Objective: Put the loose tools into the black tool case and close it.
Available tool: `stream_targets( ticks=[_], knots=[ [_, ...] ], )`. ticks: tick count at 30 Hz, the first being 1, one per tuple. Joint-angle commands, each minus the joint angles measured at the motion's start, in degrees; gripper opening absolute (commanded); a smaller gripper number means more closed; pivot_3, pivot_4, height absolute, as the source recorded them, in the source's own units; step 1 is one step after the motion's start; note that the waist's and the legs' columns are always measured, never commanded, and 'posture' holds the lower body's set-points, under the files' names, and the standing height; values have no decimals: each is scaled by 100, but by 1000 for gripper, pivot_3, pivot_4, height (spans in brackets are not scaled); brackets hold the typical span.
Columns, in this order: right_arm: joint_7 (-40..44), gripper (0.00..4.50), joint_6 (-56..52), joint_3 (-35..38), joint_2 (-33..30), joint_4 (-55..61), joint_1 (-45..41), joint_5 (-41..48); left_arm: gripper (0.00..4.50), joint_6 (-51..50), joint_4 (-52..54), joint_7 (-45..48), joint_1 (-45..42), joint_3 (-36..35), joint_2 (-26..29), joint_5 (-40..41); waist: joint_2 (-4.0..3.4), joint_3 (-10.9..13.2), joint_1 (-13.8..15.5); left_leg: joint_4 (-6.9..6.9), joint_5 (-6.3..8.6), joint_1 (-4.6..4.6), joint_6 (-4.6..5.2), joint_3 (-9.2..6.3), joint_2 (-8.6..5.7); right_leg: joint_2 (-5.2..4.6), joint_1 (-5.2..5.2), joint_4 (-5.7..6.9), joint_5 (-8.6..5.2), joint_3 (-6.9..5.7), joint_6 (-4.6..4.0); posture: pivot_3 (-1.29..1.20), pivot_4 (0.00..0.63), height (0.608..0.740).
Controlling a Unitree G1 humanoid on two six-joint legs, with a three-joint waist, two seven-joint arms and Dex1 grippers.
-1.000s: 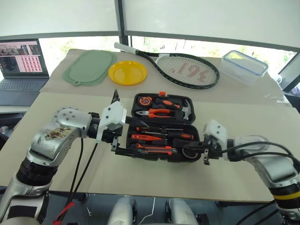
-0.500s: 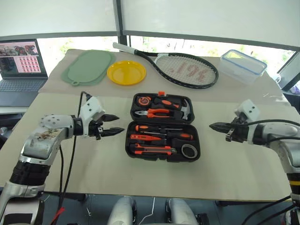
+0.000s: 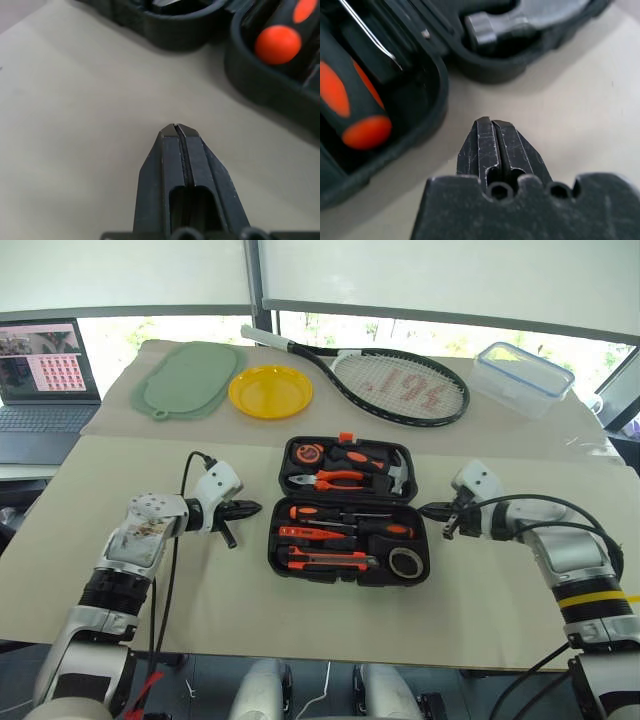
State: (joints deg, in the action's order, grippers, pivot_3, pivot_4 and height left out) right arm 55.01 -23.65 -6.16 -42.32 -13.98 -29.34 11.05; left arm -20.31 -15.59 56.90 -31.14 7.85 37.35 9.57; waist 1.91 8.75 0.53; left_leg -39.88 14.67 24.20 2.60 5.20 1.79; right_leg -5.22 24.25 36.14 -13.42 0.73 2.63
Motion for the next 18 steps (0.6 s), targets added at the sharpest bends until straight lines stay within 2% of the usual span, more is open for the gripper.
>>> stream_targets(
  ticks=[1,9,18],
  knots=[
    [252,0,152,18,-79,436,59,21,22,-134,661,426,172,-158,27,441,0,0,-3,1,0,0,0,0,0,-1,0,0,0,0,0,0,150,738],
    [700,0,117,93,-302,1589,818,261,22,-522,1913,1077,990,-350,385,1119,-1,0,-7,6,1,0,1,-5,6,-1,2,-3,-1,0,-1,0,150,738],
    [858,0,-128,367,-622,2842,1895,556,22,-1036,3016,1137,1911,-587,721,1535,-1,0,14,5,2,-1,2,-8,6,-4,0,-4,-2,0,-2,0,150,738]
  ],
)
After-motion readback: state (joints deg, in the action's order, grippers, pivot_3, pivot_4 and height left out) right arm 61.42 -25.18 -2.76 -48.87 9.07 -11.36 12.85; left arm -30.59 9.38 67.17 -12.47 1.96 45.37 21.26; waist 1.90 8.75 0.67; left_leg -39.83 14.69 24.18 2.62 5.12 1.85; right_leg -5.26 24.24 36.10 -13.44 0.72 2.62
